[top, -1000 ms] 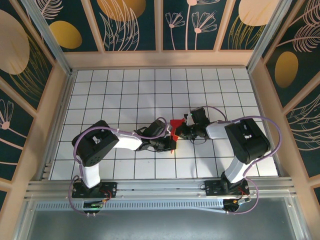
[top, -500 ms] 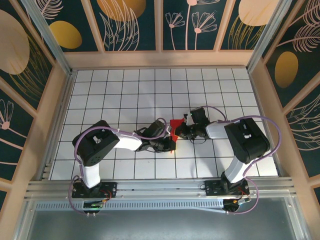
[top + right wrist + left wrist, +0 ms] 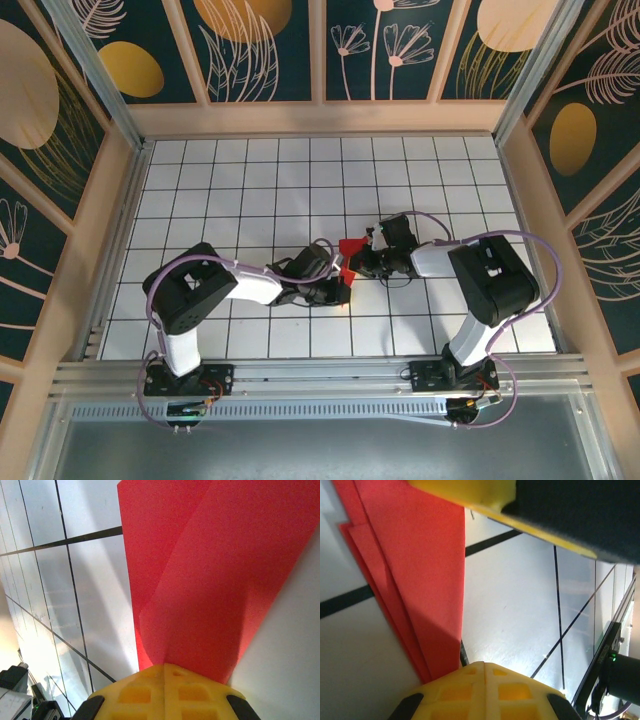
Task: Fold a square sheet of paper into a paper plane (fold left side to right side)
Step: Fold the wing for the fifth time at the center of the table.
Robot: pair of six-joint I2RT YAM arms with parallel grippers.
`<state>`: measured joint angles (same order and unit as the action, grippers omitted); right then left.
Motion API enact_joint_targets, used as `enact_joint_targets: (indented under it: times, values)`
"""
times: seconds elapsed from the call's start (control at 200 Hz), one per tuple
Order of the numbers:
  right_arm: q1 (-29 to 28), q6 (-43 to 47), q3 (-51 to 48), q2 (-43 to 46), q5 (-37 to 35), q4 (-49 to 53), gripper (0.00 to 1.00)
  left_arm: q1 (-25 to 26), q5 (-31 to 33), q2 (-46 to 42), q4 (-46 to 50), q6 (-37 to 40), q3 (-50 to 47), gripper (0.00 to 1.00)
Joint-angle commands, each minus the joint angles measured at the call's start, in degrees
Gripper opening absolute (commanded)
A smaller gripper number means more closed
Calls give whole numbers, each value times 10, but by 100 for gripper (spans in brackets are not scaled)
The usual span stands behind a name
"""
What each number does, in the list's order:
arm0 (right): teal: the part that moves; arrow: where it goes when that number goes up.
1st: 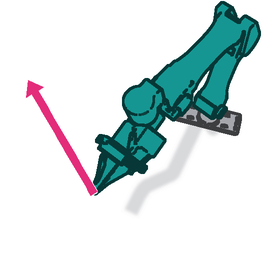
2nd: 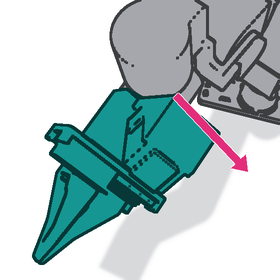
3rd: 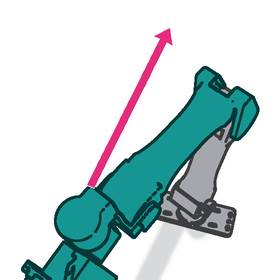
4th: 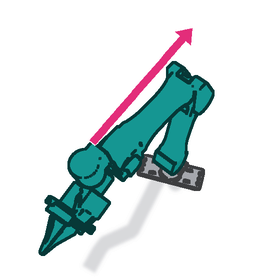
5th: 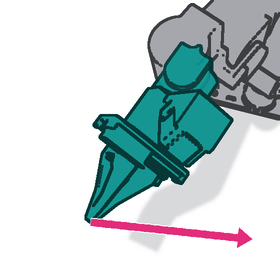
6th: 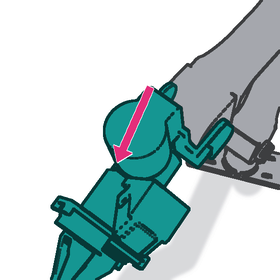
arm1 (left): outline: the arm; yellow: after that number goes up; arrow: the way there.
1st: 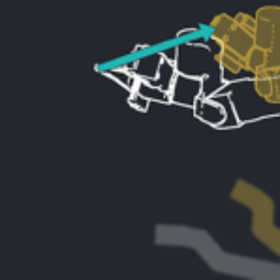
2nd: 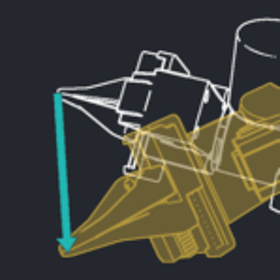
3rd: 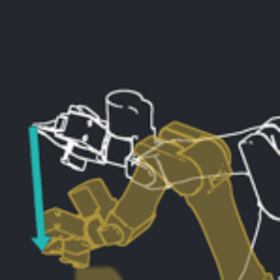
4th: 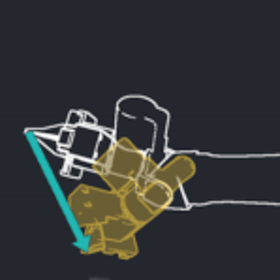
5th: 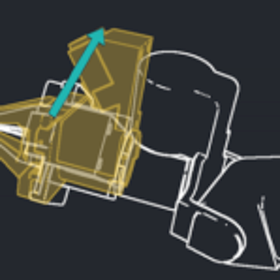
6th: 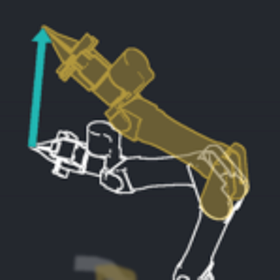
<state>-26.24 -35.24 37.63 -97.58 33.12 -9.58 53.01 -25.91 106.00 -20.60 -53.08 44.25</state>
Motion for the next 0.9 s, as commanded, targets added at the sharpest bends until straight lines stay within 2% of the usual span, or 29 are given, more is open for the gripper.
enact_joint_targets:
  times: [0.0,0.325,0.535,0.671,0.896]
  values:
    - [-6,15,-13,-41,-65,74,0,13,-20,-8,70,22,-27,0]
    - [-6,15,-14,-44,-64,71,0,14,-24,-41,63,32,-50,0]
    - [-7,14,-15,-41,-64,72,0,14,-1,-74,73,36,-56,0]
    - [-8,15,-13,-43,-61,72,0,9,12,-131,72,38,-46,0]
    - [-9,15,-8,-40,-63,76,0,-32,9,-179,-5,-2,-69,0]
